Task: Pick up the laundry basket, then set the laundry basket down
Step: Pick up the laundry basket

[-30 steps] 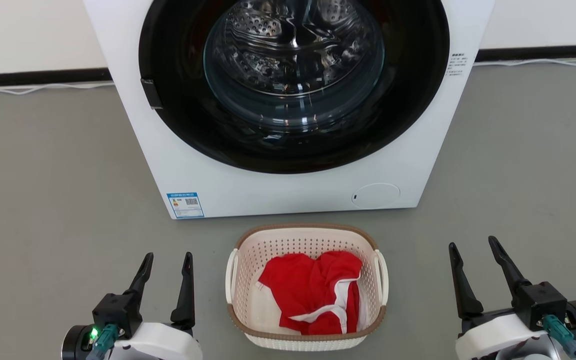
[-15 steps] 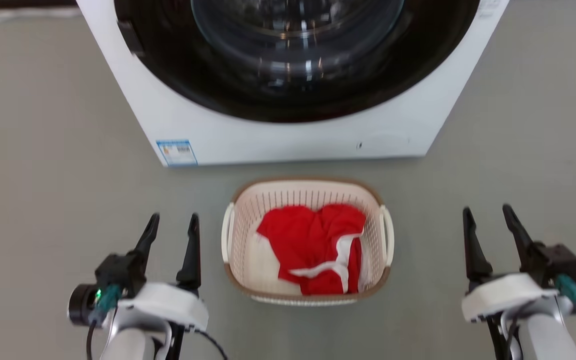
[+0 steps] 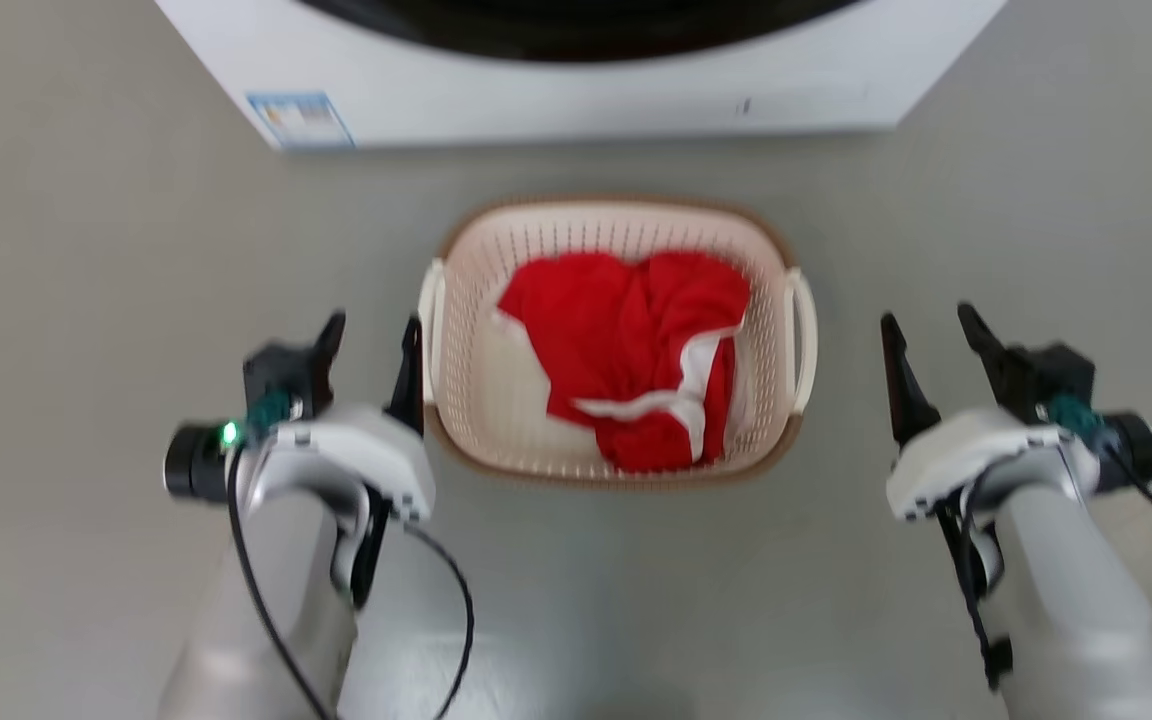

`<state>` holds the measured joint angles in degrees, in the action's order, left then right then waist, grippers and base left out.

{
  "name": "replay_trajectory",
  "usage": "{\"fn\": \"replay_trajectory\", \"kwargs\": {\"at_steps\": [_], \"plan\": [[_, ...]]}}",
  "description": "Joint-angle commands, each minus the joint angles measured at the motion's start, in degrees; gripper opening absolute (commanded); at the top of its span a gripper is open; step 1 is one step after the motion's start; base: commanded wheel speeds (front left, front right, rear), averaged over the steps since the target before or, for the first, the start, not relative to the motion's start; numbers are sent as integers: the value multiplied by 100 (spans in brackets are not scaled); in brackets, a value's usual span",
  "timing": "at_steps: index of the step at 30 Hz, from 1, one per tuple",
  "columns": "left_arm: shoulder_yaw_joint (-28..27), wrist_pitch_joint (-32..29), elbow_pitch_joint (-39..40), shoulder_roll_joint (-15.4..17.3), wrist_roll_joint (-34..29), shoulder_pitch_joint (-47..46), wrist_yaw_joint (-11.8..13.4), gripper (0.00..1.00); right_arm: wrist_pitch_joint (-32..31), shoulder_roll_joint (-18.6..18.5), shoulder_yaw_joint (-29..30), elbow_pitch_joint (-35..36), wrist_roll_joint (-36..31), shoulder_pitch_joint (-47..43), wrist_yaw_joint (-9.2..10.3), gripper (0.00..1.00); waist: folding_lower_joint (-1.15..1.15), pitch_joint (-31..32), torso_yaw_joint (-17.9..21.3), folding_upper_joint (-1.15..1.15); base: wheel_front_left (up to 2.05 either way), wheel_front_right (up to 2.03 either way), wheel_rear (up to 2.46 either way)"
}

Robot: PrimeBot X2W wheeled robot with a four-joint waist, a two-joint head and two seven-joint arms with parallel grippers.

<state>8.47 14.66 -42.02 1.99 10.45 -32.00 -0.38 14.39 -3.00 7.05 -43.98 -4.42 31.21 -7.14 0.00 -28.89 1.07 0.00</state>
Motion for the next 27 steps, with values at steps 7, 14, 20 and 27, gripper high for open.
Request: {"fn": "replay_trajectory", "kwargs": {"at_steps": [7,14,20,27], "plan": [[-149,34,-773,88,39,-1223,114,100,61,12,-141,-727,-346,1124,-35,100,0,-1548,-21,0,0,0,0],[-134,34,-1157,88,-104,-1862,145,100,61,12,-142,-898,-366,1634,-35,100,0,-2089,-55,0,0,0,0],[-117,34,-1333,109,-259,-2123,213,100,61,12,-317,-990,-269,1763,-35,100,0,-2287,-85,0,0,0,0],[-96,34,-1471,109,-353,-2260,230,100,61,13,-456,-1075,-210,1871,-35,100,0,-2457,-44,0,0,0,0]]}}
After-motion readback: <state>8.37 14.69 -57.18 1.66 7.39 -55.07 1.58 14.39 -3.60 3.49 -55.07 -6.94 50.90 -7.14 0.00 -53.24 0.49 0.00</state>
